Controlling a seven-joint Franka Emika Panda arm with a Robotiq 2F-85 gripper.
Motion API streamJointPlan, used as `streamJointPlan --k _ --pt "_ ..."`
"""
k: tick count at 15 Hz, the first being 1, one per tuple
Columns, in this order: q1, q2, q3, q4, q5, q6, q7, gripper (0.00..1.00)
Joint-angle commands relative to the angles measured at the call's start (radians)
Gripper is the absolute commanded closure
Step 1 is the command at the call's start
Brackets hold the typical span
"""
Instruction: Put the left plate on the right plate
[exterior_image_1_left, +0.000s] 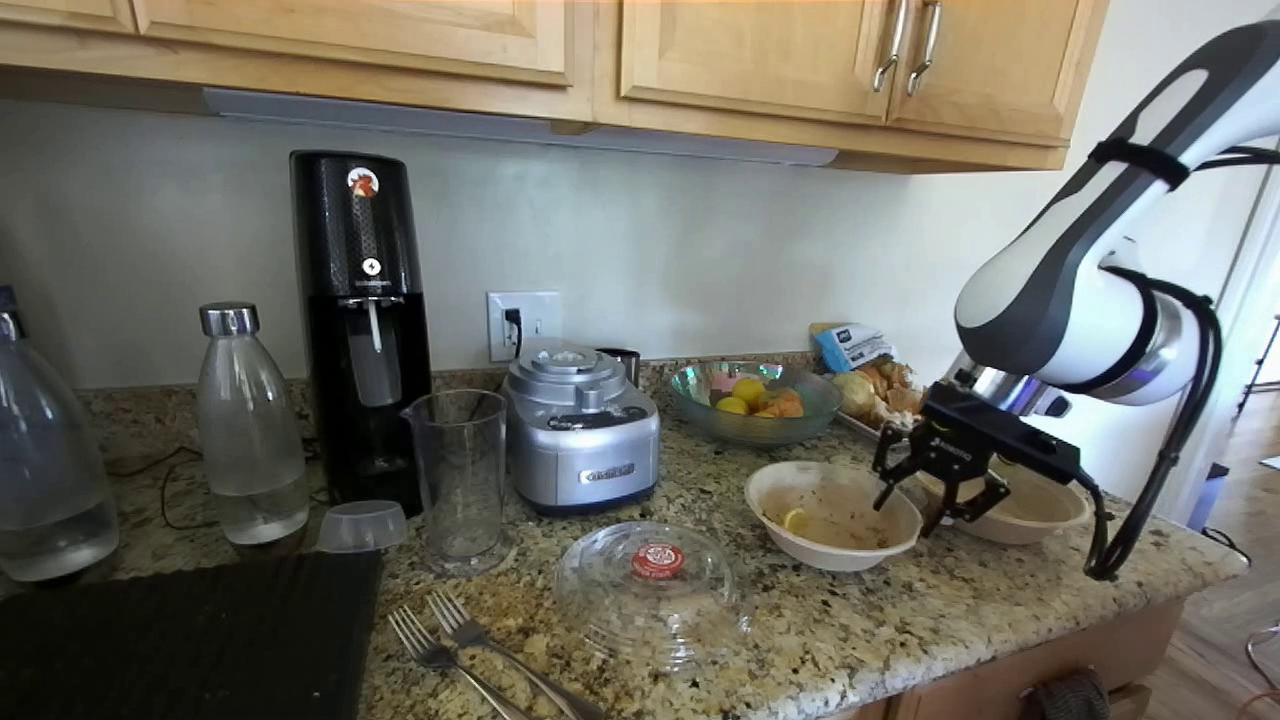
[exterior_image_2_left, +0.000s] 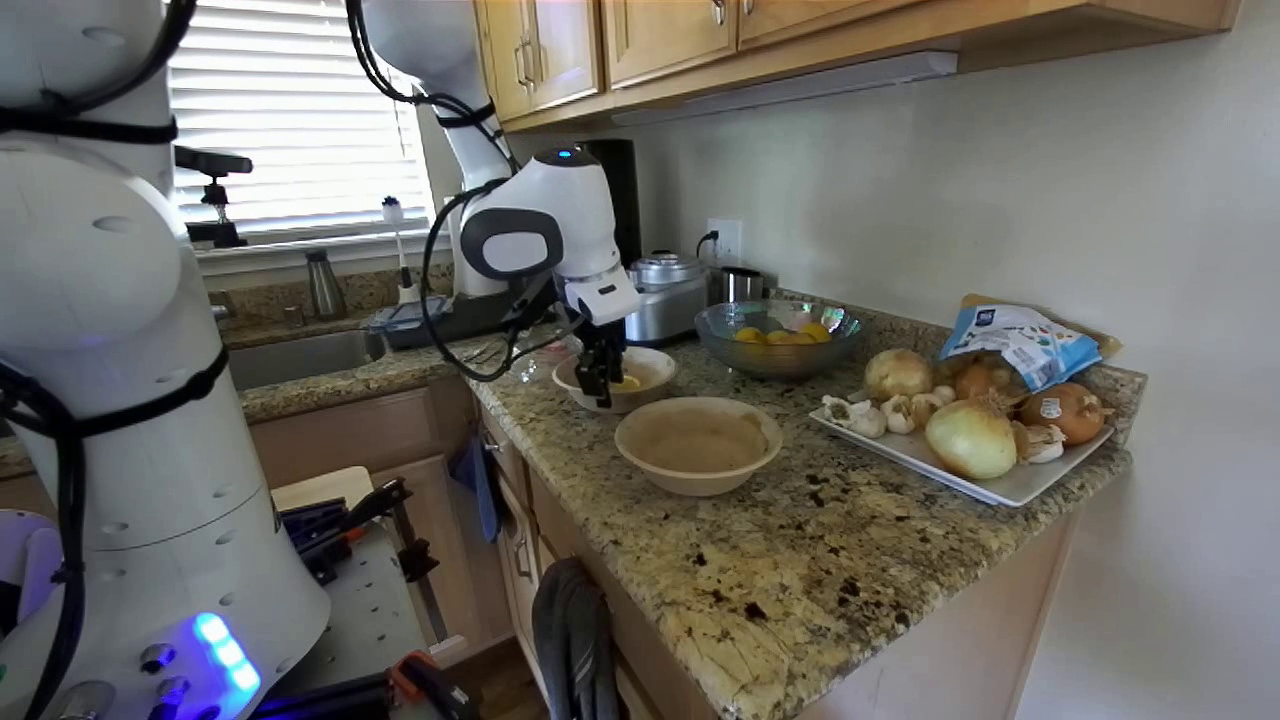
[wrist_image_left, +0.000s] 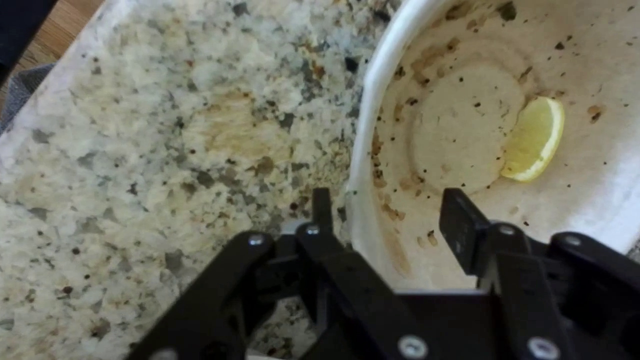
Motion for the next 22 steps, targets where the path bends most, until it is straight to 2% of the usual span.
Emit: streamJointPlan --k 1,4,6,8,10,11,15,22 --pt "-0.027 0.040 0.029 0.025 0.062 0.035 -0.054 0.71" --pt "-0.029 0.058 0.029 0.037 0.074 0.035 -0.067 0.92" --pt "-0.032 0.066 0.030 0.043 0.077 0.039 -0.074 0.94" --pt "-0.038 0.062 0.038 0.051 0.092 0.036 -0.090 0.91" --pt "-0.048 0.044 0.054 0.055 0.120 0.030 -0.113 0.96" --pt "-0.053 0.028 0.061 0.056 0.134 0.026 -0.131 0.93" --pt "-0.063 -0.051 0.077 0.038 0.147 -0.017 -0.189 0.93" --pt "-0.044 -0.182 0.042 -0.033 0.103 -0.011 -0.164 0.93"
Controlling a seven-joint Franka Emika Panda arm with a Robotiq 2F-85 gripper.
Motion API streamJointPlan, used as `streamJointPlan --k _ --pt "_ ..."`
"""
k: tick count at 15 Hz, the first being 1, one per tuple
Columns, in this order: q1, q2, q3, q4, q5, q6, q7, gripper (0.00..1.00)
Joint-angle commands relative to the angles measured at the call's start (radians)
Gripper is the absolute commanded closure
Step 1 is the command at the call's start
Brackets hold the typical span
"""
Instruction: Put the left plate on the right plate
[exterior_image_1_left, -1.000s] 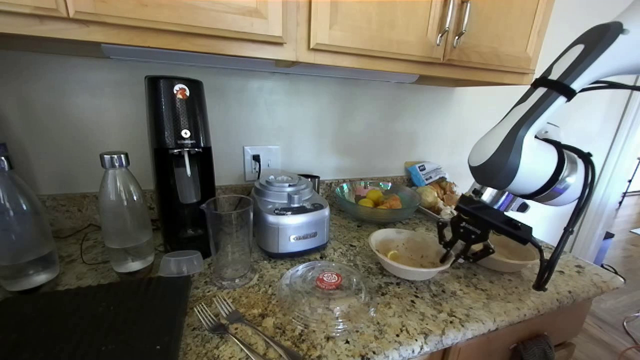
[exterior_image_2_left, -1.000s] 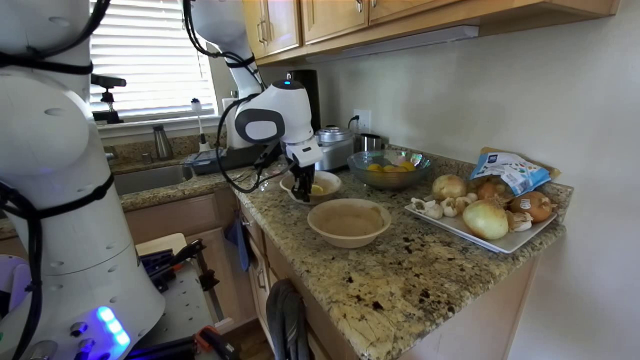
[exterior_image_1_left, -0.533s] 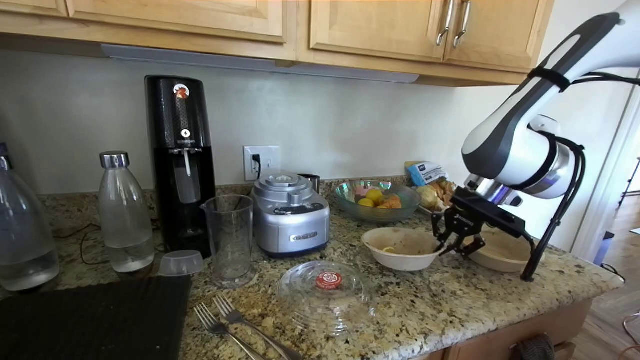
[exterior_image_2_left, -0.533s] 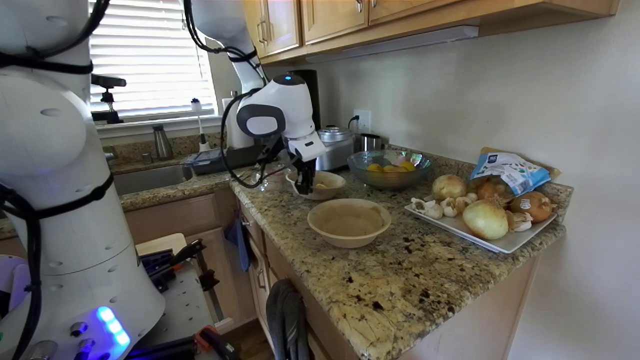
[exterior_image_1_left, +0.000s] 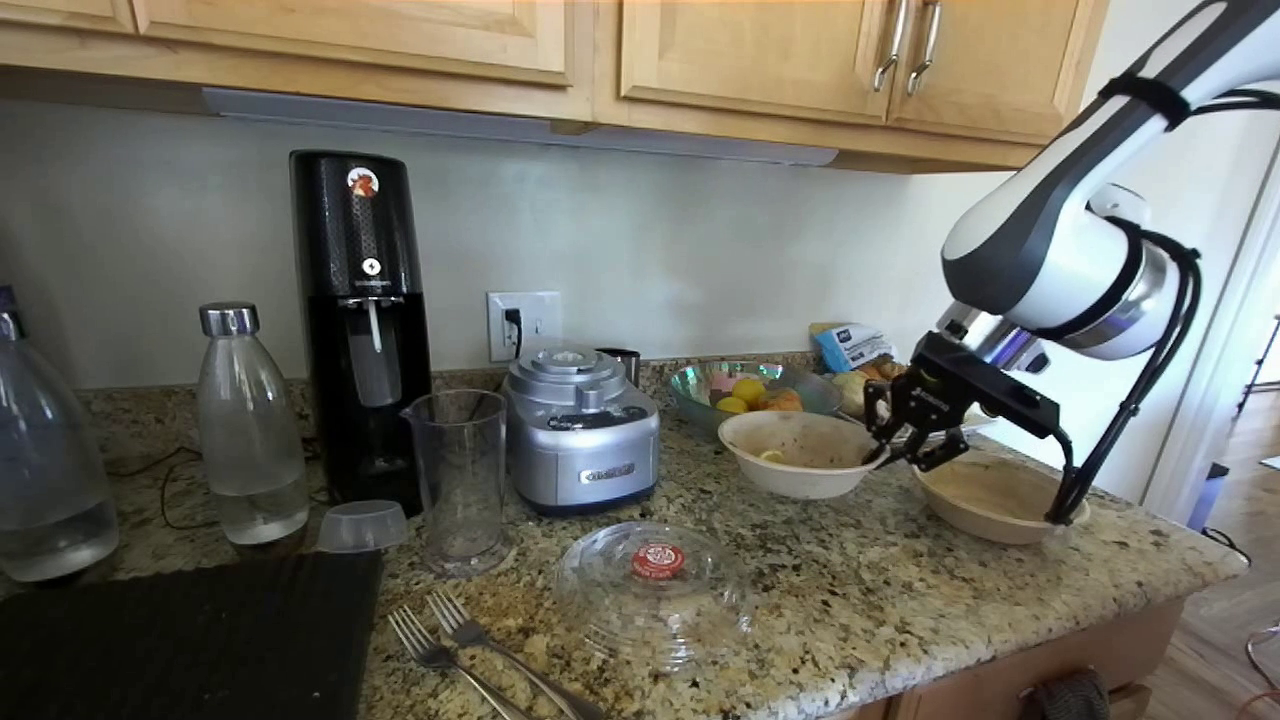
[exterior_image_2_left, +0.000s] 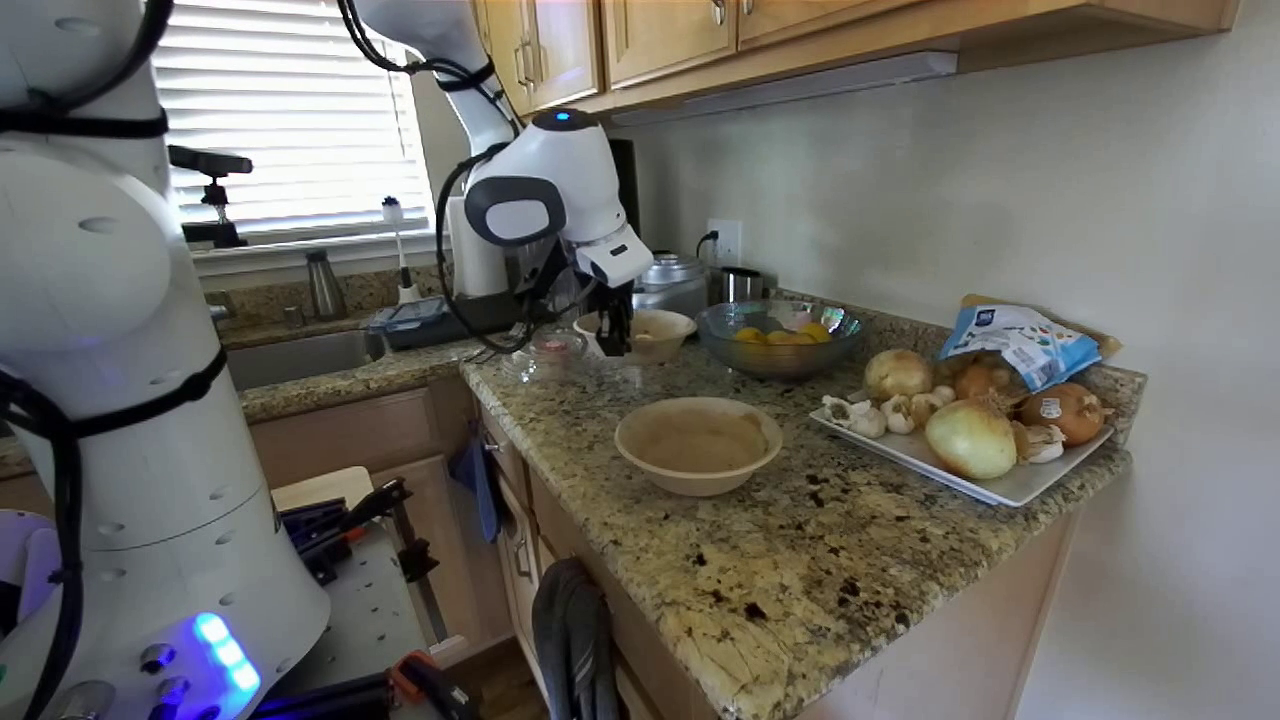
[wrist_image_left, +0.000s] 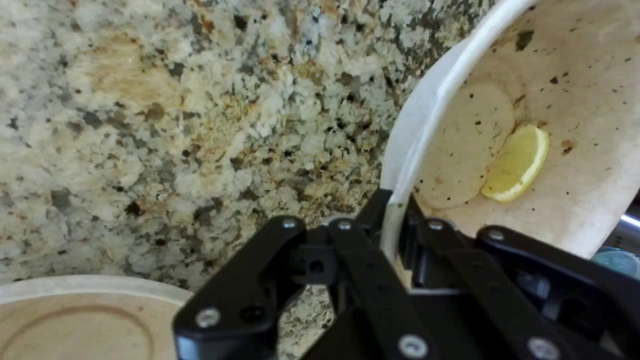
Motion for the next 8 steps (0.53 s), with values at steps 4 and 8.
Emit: streamJointPlan --k 4,8 --pt "0.015 -0.163 -0.066 -0.136 -0.037 -0.009 0.033 0.94" --pt "0.002 -0.115 -0.055 -0.099 -0.020 -0.001 0.001 0.94"
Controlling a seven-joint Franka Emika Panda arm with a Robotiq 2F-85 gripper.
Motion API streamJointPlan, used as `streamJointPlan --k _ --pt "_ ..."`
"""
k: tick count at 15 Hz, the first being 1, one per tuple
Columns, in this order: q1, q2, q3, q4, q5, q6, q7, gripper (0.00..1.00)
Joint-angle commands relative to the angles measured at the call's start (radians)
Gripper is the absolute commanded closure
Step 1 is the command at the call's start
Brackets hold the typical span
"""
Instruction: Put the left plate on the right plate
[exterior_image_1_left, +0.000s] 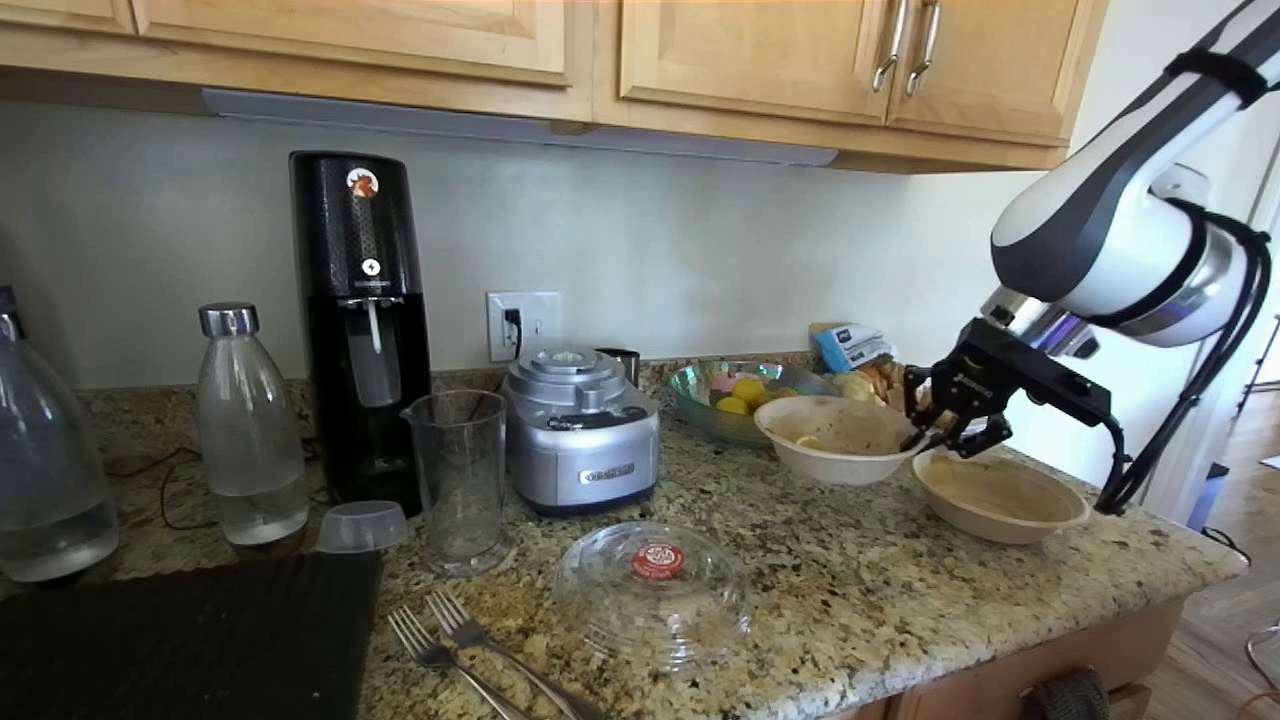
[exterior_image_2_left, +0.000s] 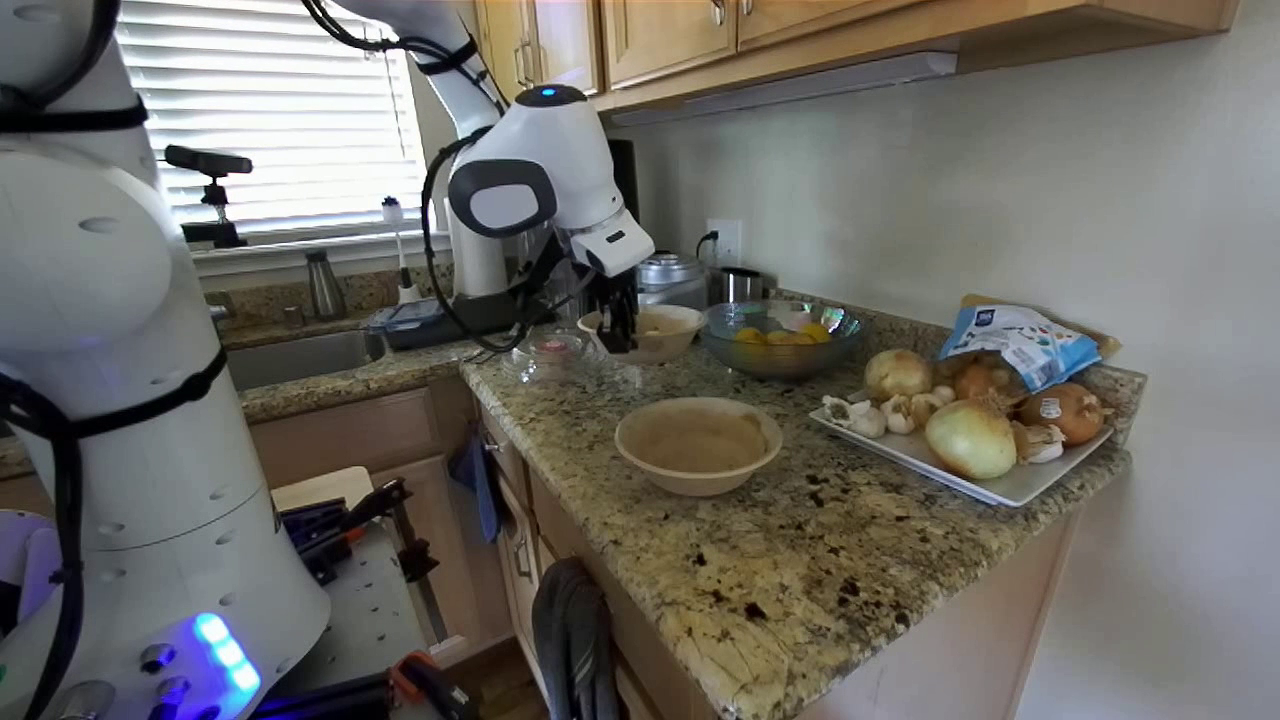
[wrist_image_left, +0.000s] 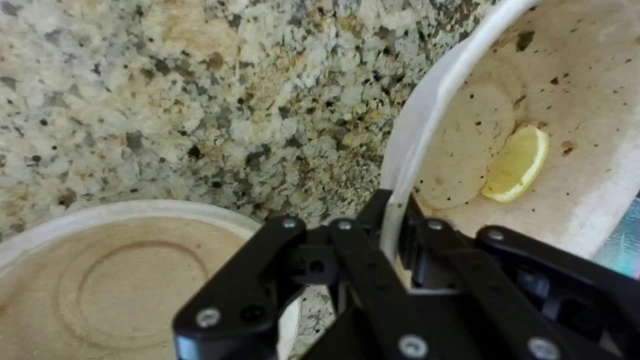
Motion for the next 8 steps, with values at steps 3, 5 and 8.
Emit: streamJointPlan --k 3,5,8 --pt "0.002 -0.005 0.000 -0.006 -0.001 0.000 0.000 0.94" --pt "0.002 -0.005 0.000 -0.006 -0.001 0.000 0.000 0.94" --pt "-0.002 -0.012 -0.004 -0.013 -0.009 -0.001 0.003 0.97"
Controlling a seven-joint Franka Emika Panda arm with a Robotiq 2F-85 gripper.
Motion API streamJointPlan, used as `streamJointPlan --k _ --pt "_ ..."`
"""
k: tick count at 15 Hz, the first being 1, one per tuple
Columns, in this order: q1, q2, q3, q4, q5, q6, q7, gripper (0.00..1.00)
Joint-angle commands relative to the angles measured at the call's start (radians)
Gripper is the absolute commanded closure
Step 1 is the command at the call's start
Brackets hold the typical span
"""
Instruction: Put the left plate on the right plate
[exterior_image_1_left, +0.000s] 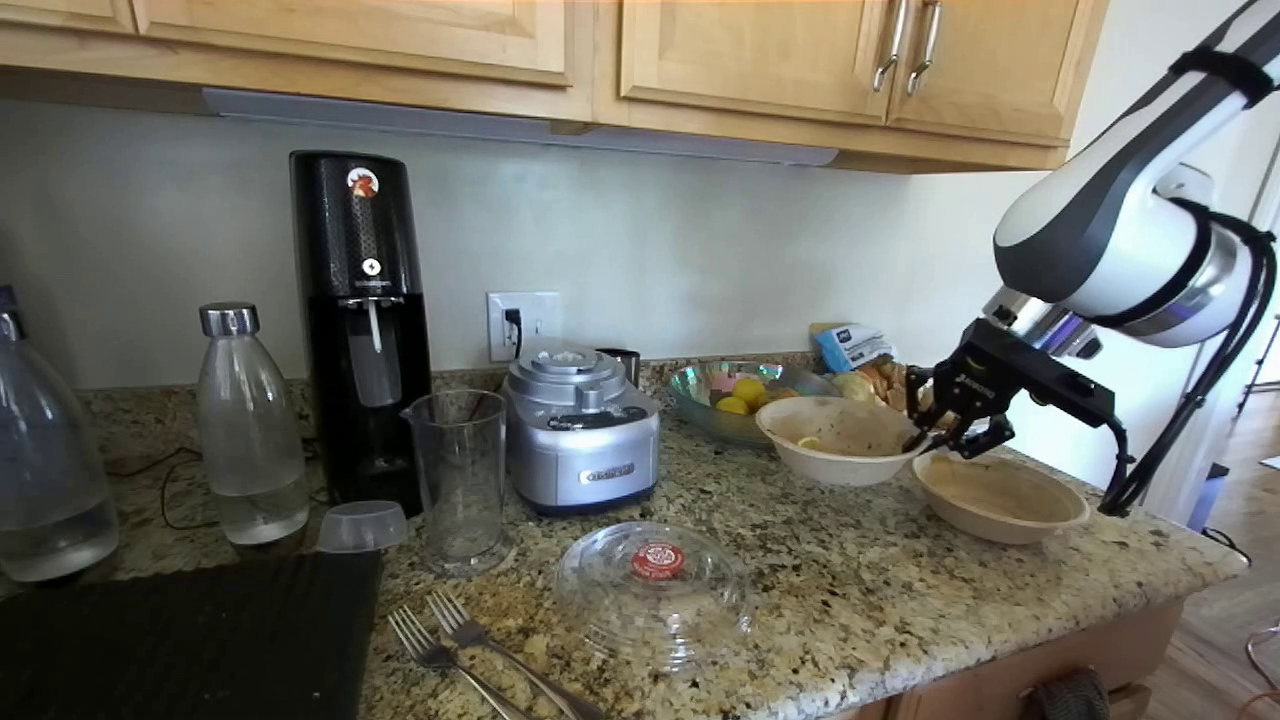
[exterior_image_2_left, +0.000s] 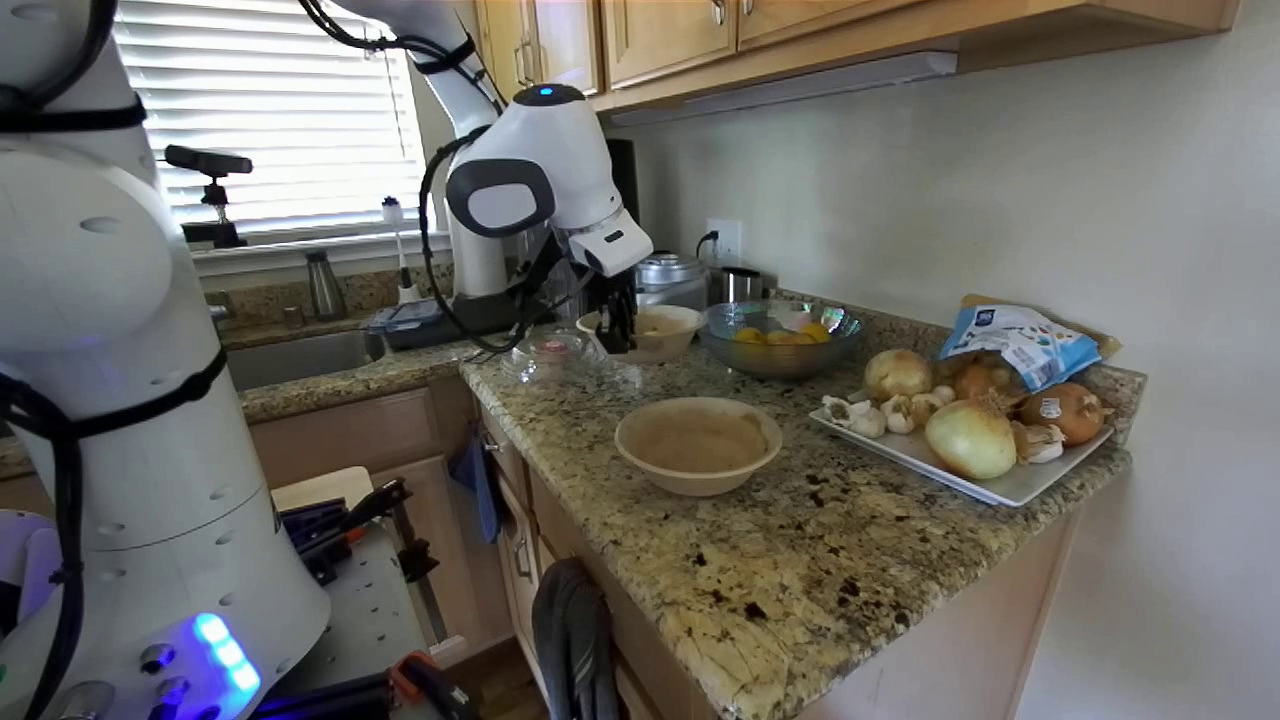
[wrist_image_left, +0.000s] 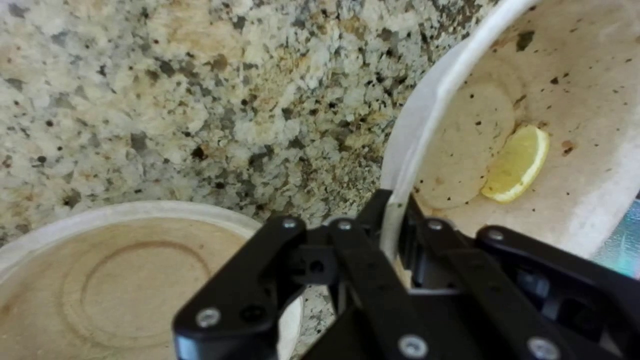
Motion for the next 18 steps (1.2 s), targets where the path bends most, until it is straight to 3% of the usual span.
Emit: streamJointPlan --k 1,18 --pt "-0.008 -0.020 -0.008 -0.019 -0.010 0.000 0.003 0.97" --pt "-0.134 -0.167 -0.154 -0.170 0.013 0.016 -0.020 0.97"
